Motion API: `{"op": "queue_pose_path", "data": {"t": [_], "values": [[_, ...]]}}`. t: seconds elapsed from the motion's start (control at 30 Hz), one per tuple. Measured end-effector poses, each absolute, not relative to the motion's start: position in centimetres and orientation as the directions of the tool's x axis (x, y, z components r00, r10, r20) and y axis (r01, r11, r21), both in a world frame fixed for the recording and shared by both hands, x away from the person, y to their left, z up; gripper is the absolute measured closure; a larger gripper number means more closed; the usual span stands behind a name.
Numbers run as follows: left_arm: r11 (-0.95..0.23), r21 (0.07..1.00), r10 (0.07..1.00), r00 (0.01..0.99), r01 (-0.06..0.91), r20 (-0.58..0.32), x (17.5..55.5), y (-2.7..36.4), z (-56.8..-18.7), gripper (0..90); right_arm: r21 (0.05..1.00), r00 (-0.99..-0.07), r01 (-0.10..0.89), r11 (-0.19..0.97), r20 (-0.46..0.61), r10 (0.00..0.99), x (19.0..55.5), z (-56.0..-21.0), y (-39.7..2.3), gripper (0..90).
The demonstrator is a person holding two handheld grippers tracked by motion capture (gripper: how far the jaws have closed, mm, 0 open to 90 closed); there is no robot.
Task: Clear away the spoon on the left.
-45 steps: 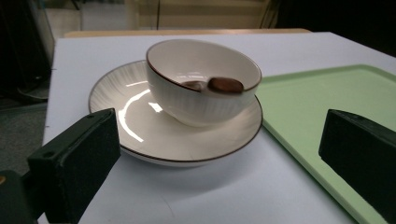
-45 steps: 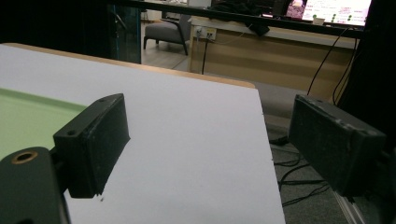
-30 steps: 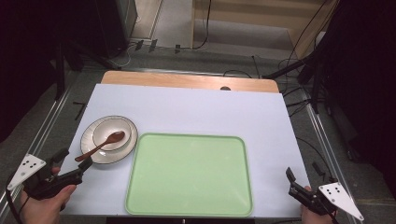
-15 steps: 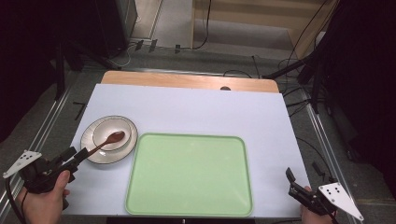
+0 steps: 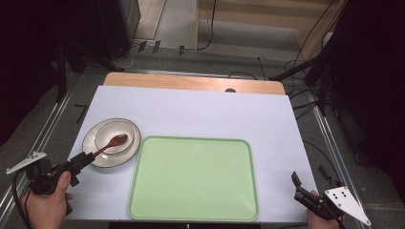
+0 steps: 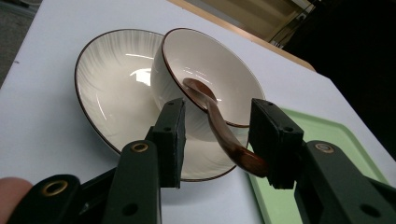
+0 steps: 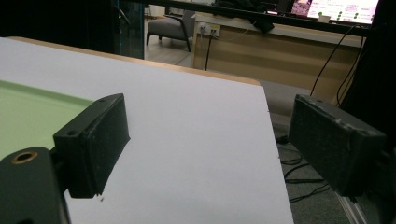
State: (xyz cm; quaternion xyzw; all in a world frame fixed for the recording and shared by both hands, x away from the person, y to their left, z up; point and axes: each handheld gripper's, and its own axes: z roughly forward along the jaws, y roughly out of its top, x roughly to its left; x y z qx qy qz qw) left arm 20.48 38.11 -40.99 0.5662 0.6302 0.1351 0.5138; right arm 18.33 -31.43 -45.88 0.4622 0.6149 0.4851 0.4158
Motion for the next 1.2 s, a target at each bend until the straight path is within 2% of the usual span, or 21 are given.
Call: {"op": "queue_pose_path", "data": {"t": [0.07, 0.37, 0.63, 0.8, 1.0, 1.2], "values": [[0.324, 0.745, 0.852, 0.163, 0.583, -0.498, 20.6, 38.2, -41.1, 57.3, 0.981, -0.227, 0.166, 0.1, -0.061, 0.972, 18.4, -45.9, -31.4, 13.3], [0.324, 0.76, 0.869, 0.141, 0.564, -0.475, 20.4, 38.0, -41.2, 77.1, 0.98, -0.226, 0.168, 0.103, -0.063, 0.972, 18.4, -45.9, -31.4, 13.3], [0.282, 0.791, 0.889, 0.163, 0.543, -0.428, 20.3, 37.6, -41.2, 80.1, 0.98, -0.23, 0.17, 0.106, -0.065, 0.971, 18.4, -46.0, -31.3, 13.3], [0.253, 0.833, 0.907, 0.18, 0.492, -0.382, 19.9, 37.4, -40.8, 84.3, 0.98, -0.229, 0.171, 0.105, -0.064, 0.971, 18.4, -46.0, -31.3, 13.3], [0.203, 0.877, 0.931, 0.191, 0.434, -0.31, 19.4, 37.0, -40.4, 84.5, 0.979, -0.231, 0.172, 0.108, -0.066, 0.971, 18.5, -46.0, -31.2, 13.3], [0.191, 0.903, 0.94, 0.192, 0.386, -0.281, 18.9, 37.0, -39.9, 84.5, 0.979, -0.232, 0.173, 0.107, -0.065, 0.97, 18.5, -46.1, -31.2, 13.3]]}}
